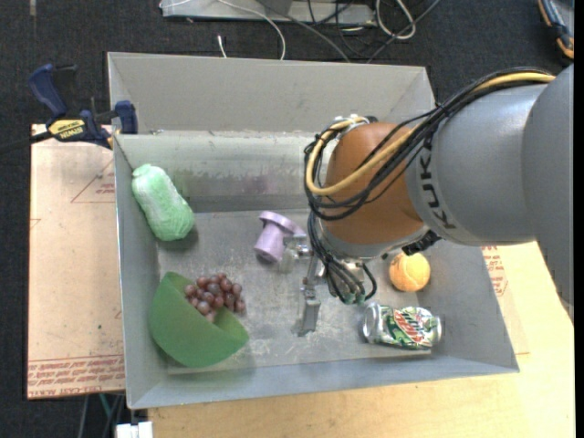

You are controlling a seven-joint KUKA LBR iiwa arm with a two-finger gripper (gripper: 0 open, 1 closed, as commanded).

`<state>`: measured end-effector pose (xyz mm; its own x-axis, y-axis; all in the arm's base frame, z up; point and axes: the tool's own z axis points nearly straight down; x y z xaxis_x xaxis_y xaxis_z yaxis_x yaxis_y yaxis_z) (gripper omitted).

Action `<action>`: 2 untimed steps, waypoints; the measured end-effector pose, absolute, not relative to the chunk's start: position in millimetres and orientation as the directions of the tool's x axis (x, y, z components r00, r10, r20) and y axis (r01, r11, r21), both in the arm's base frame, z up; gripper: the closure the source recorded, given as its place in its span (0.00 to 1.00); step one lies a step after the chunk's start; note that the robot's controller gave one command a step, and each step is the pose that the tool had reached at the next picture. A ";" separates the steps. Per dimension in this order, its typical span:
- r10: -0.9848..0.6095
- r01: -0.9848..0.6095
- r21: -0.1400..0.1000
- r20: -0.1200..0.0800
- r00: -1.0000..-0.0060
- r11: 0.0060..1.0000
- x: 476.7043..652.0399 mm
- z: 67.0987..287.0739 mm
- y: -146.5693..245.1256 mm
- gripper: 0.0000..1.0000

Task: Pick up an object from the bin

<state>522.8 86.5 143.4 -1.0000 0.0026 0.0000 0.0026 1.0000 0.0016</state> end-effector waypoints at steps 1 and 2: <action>0.003 0.003 0.002 0.000 -1.000 1.000 522.8 143.4 86.5 0.00; 0.036 0.036 0.004 -0.004 -0.999 0.999 533.8 175.7 95.4 0.00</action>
Offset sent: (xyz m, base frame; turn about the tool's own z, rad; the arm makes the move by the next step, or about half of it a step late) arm 0.0097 0.0082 0.0314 0.0343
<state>533.8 95.4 175.7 -0.9993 0.0358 -0.0041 0.0358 0.9994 0.0040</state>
